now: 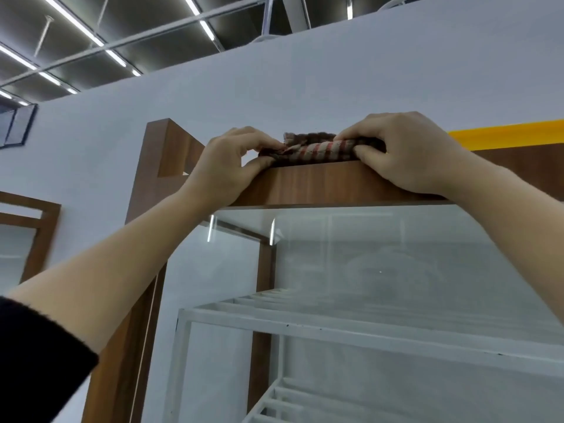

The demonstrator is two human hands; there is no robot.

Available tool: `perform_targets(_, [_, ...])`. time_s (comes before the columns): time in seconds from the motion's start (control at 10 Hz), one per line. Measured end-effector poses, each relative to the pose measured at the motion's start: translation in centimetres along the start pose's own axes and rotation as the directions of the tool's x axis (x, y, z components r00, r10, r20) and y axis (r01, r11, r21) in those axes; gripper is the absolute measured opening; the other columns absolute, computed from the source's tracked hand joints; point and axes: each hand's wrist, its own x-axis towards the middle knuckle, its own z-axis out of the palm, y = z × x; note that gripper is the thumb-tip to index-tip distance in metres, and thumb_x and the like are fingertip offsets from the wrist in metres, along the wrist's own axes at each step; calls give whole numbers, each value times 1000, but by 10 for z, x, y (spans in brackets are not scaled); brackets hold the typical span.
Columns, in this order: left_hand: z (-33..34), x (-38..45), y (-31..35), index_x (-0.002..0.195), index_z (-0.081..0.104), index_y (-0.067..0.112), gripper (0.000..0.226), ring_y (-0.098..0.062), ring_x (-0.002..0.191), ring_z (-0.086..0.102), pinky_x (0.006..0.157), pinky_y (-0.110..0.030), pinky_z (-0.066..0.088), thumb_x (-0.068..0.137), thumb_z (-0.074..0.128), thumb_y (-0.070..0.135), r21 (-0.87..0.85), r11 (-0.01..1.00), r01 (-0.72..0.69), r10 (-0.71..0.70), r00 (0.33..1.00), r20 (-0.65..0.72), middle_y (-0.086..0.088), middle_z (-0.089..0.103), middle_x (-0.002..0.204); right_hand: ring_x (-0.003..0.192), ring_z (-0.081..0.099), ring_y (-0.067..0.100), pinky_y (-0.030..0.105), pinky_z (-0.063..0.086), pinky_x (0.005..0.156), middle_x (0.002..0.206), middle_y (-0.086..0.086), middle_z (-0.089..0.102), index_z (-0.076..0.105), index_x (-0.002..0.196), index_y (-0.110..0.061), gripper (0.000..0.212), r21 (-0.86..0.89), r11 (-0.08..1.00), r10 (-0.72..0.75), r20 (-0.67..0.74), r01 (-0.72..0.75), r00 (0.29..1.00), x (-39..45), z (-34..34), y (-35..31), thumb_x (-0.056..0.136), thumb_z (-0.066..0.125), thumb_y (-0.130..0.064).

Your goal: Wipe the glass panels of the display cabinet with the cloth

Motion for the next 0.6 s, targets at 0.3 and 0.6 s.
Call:
perform_targets(0.3, [7, -17, -22, 115, 63, 26, 27, 8, 100, 52, 85, -8, 38, 92, 49, 27, -172, 985, -5, 23, 995, 101, 18, 58, 107, 107, 51, 15, 28, 30, 72, 120, -18, 55, 54, 121, -37, 33, -207, 972, 122, 30, -113, 992, -13, 11, -16, 94, 35, -33])
perform_targets(0.6, [-6, -19, -26, 117, 61, 28, 25, -4, 104, 50, 90, -17, 37, 93, 54, 24, -229, 973, 16, 15, 991, 131, 13, 57, 113, 109, 43, -9, 5, 31, 93, 117, -22, 50, 56, 121, -32, 32, 69, 982, 185, -225, -174, 957, -28, 2, -32, 90, 57, -23])
